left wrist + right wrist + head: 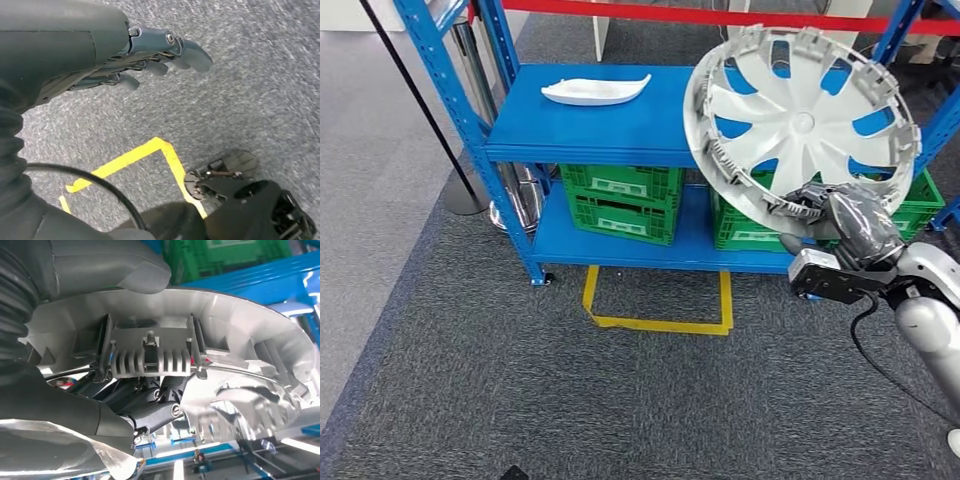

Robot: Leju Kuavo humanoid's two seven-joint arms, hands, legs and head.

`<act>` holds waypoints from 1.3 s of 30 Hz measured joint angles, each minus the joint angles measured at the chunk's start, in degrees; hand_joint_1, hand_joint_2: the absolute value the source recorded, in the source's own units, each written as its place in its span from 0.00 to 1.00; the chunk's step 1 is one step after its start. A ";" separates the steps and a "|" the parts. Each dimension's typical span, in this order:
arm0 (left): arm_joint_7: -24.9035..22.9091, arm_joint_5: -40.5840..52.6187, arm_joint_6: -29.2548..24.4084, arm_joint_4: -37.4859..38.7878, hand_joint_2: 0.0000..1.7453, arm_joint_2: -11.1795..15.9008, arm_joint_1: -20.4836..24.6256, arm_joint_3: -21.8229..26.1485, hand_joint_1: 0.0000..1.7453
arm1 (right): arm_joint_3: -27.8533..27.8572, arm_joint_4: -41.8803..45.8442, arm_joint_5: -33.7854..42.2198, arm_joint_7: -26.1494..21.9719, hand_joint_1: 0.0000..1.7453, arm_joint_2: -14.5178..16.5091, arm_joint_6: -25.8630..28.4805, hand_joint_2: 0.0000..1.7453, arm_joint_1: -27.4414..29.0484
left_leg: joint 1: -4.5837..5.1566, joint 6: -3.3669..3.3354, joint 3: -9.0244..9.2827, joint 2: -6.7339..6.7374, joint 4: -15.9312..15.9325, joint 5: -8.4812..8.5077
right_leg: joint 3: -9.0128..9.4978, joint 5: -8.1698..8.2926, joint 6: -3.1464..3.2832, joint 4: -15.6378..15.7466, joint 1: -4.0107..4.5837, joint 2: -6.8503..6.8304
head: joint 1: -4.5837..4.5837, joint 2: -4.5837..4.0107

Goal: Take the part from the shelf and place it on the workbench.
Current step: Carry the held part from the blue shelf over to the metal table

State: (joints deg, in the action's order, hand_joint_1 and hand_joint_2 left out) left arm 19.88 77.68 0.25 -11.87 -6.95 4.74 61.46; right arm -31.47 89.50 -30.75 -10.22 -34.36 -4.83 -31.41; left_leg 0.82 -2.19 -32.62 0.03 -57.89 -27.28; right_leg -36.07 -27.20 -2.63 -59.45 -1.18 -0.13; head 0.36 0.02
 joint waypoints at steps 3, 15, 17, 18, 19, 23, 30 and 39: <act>0.01 -0.01 0.01 0.00 1.00 0.07 0.06 0.00 0.00 | 0.01 -0.02 0.16 0.16 1.00 -0.08 -0.53 1.00 -0.40 | -0.04 -0.81 -0.38 0.37 0.56 0.76 | -3.90 -5.15 -0.23 -8.80 0.05 0.05 | 0.19 0.00; 0.01 -0.02 0.12 0.00 1.00 -0.09 -0.08 0.00 0.00 | -0.05 0.08 0.02 0.34 1.00 -0.06 -1.02 1.00 -1.49 | 0.65 0.50 -1.93 2.25 -2.16 -0.51 | 1.93 -0.51 1.06 0.57 0.29 -1.69 | 0.00 0.00; 0.01 -0.03 0.12 0.00 1.00 -0.01 -0.06 0.00 0.00 | -0.09 0.09 0.00 0.43 1.00 -0.06 -1.03 1.00 -1.63 | 0.21 1.37 -3.69 1.13 -6.75 -3.56 | 1.91 -0.27 1.53 0.69 0.04 -1.03 | -0.11 0.00; 0.01 -0.05 0.12 0.00 1.00 -0.02 -0.07 0.00 0.00 | -0.14 0.09 -0.06 0.53 1.00 -0.06 -1.03 1.00 -1.68 | -0.05 1.72 -5.19 0.76 -10.55 -5.52 | 1.85 -0.22 1.65 0.68 0.01 -0.64 | -0.16 0.00; 0.03 -0.08 0.12 0.00 1.00 -0.02 -0.07 0.00 0.00 | -0.24 0.09 -0.15 0.66 1.00 -0.06 -1.04 1.00 -1.72 | -0.27 1.94 -6.67 0.68 -14.30 -7.11 | 1.80 -0.18 1.71 0.68 0.00 -0.24 | -0.15 0.00; 0.05 -0.12 0.12 0.00 1.00 0.03 -0.02 0.00 0.00 | -0.59 0.09 -0.45 1.02 1.00 -0.08 -1.14 1.00 -2.03 | -0.76 1.98 -5.19 0.22 -12.18 -3.71 | 1.84 -0.09 1.65 0.66 -0.15 1.61 | -0.15 0.00; 0.05 -0.02 0.14 0.04 1.00 -0.03 -0.06 0.00 0.00 | -2.37 0.25 -3.12 0.38 1.00 -0.08 -1.12 1.00 -2.96 | -0.90 0.70 -1.16 -1.68 -1.16 -0.15 | -0.25 0.47 -0.37 0.31 -0.60 3.40 | -0.03 0.00; -0.18 -0.02 0.19 0.04 1.00 -0.12 0.16 0.00 0.00 | -7.06 0.29 -6.01 0.01 1.00 0.45 -1.21 1.00 -6.04 | -0.22 -0.37 -1.30 1.33 -0.65 0.44 | -2.20 -1.88 -0.49 -6.84 -0.23 -0.82 | 0.30 0.00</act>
State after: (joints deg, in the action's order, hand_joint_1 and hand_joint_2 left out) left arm 19.71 77.66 0.44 -11.82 -7.07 4.90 61.46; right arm -38.53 89.79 -36.76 -10.22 -33.91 -6.04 -37.45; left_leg 0.60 -2.56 -33.91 1.36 -58.54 -26.83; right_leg -38.27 -29.08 -3.12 -66.29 -1.41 -0.95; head 0.66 0.02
